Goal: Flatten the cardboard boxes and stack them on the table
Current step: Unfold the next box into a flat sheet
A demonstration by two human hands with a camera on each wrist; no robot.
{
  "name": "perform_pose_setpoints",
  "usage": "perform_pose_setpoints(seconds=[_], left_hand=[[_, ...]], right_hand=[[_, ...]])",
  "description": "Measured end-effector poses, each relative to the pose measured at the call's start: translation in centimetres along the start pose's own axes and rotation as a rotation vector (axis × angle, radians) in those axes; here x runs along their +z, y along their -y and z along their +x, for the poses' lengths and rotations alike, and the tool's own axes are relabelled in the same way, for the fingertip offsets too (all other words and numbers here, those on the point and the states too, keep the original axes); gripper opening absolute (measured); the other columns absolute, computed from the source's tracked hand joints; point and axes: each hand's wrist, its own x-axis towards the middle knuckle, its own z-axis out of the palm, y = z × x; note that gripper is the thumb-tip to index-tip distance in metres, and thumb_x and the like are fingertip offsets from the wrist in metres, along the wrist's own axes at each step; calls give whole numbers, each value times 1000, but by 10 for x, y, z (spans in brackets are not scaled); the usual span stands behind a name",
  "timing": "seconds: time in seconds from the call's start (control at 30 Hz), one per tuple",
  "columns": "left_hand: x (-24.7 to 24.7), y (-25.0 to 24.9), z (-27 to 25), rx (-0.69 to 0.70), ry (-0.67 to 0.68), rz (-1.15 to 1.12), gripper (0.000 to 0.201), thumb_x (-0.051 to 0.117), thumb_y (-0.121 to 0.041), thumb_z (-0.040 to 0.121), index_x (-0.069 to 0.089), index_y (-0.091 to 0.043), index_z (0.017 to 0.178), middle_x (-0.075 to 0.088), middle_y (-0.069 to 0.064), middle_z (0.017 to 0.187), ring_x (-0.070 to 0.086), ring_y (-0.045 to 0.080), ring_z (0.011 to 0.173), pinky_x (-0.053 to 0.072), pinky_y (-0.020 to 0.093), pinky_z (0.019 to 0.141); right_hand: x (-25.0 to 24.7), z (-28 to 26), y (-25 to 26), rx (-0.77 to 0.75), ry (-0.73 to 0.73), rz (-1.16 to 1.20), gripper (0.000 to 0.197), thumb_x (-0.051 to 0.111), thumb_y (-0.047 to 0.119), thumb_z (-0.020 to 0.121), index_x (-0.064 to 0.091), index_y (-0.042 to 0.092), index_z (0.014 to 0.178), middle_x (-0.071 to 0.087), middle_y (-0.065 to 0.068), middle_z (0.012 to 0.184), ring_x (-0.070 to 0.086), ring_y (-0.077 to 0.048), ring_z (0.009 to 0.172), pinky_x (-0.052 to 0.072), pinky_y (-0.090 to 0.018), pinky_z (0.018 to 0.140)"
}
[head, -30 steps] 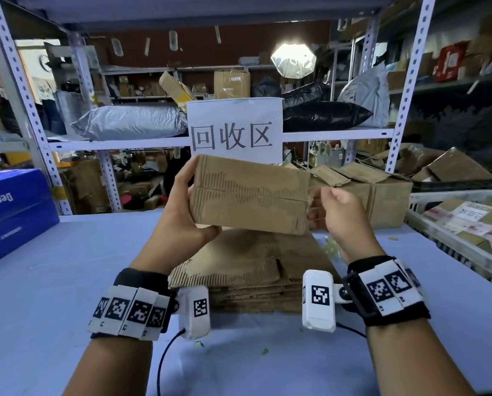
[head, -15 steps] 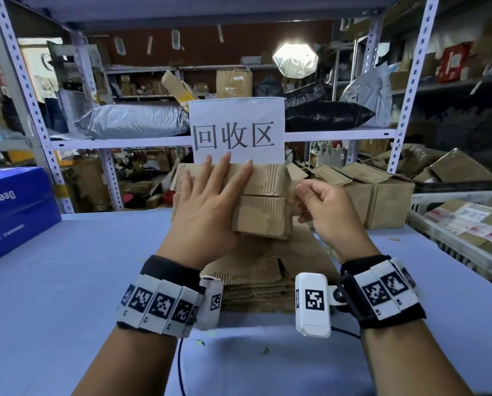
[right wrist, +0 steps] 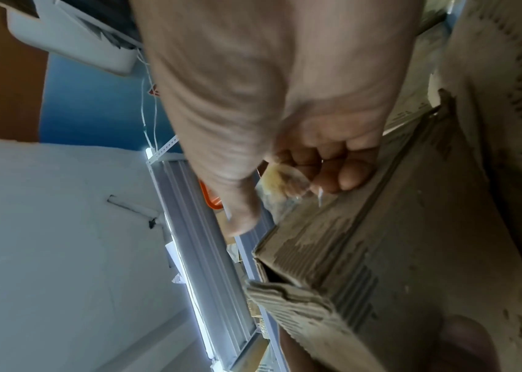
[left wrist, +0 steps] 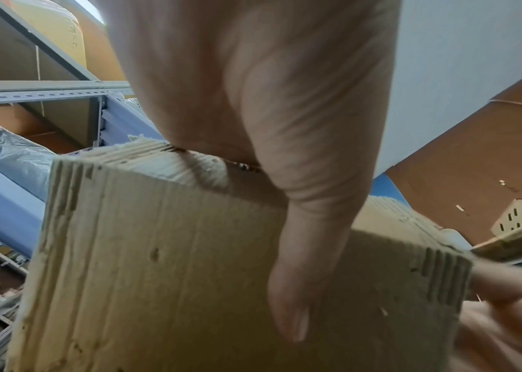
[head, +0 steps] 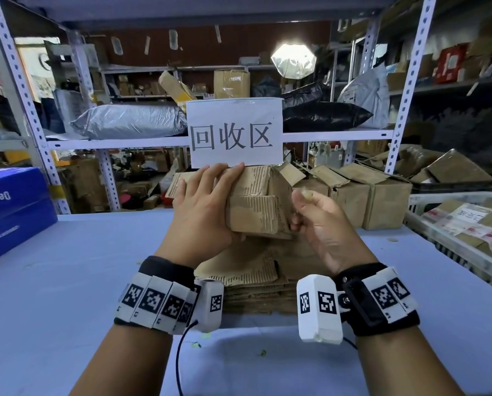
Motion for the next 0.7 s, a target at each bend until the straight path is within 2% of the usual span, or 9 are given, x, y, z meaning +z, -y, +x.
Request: perform_pose_setpoints(seconds=[0.07,0.17,0.23,0.33,0.43,0.5,0.57,0.63,0.7], left_hand=[[1,0,0,-8,-10,-7,122,88,-49,54,25,-36,157,36,-2,154,30,30,145,24,62,117],[2,1,1,-10,-21,-3,122,89,-49,54,26,-36,157,37,-1,153,31,30,145,25,62,116],[2,-1,2,-8,-13,0,122,88,-50,54,26,-36,157,38,-1,153,30,30,145,24,62,116],[3,-5,4,-8,0,15,120,86,-53,55,25,-37,157,37,-1,154,28,30,147,23,63,117],[5,-9,9,9,23,28,118,82,-59,57,23,-38,157,35,-1,155,27,30,148,22,64,117],[7,-11,12,22,35,35,115,76,-65,59,22,-39,157,35,-1,155,27,31,149,22,65,117],[8,-13,14,26,41,39,112,64,-73,59,21,-39,157,35,-1,155,27,31,148,22,65,117],[8,-14,15,25,47,36,111,54,-76,57,20,-40,157,35,-1,156,27,31,148,22,65,117],[8,-14,16,26,54,29,112,59,-74,58,20,-40,157,34,-1,156,26,32,149,21,66,117]], right_hand=[[-2,1,-3,-20,-31,-29,17,62,28,93,63,12,91,55,-1,71,47,-10,59,41,-25,60],[-5,2,-4,-36,-58,-54,22,60,33,90,66,11,92,62,-9,84,52,-13,61,46,-26,61],[-10,5,-4,-56,-92,-108,23,61,35,91,69,13,95,66,-5,87,55,-11,63,48,-26,61],[-25,15,0,-52,-154,-276,18,54,34,101,70,28,98,63,8,76,55,-8,68,49,-25,63],[-49,34,10,1,-128,-562,21,49,39,103,69,39,99,57,6,81,49,-16,73,43,-32,70],[-68,52,13,47,-132,-733,19,56,31,99,75,29,103,62,8,83,52,-6,67,42,-27,70],[-88,68,13,126,-187,-910,16,65,18,93,79,13,98,71,2,88,49,2,55,38,-20,58],[-104,76,8,272,-205,-1112,15,70,15,90,79,5,97,73,-9,91,46,-8,52,36,-23,52],[-111,78,3,431,-170,-1261,19,74,14,86,77,-1,98,71,-13,85,54,-19,58,44,-28,55]])
